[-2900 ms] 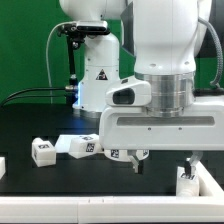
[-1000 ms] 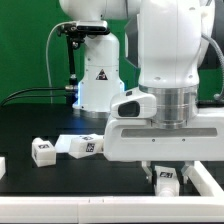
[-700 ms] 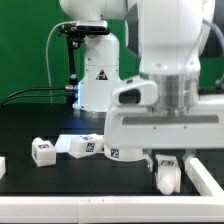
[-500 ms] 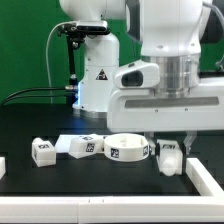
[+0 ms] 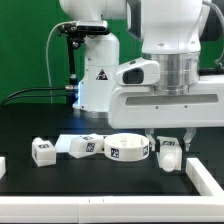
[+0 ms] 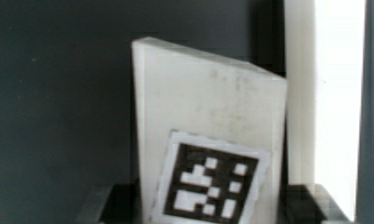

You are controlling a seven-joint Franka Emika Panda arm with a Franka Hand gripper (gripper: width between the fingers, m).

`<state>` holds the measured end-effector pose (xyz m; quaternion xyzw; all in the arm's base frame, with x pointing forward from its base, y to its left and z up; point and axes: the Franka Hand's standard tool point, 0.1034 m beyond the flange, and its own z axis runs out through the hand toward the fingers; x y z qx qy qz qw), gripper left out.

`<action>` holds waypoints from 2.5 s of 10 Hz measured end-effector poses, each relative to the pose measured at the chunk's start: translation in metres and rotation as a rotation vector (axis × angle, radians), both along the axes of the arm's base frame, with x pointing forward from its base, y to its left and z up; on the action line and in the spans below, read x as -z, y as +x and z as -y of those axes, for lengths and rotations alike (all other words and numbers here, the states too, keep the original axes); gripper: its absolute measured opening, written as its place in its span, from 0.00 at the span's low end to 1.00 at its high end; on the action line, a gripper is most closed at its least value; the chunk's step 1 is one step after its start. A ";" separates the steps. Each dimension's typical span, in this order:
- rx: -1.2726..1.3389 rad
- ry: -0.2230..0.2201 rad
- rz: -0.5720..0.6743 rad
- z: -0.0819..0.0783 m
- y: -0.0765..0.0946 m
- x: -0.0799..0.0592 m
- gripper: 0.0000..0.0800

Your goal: Assemble stool

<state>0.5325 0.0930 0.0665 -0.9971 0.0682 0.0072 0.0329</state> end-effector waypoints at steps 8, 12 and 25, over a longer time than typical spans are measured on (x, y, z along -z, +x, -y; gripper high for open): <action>0.002 -0.006 -0.015 -0.018 -0.042 0.008 0.40; -0.018 -0.016 -0.012 -0.038 -0.095 0.022 0.40; -0.045 -0.018 -0.013 -0.049 -0.107 0.032 0.68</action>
Offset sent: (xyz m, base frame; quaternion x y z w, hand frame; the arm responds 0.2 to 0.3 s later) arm 0.0000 0.0000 0.0000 0.0000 0.0000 0.0000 1.0000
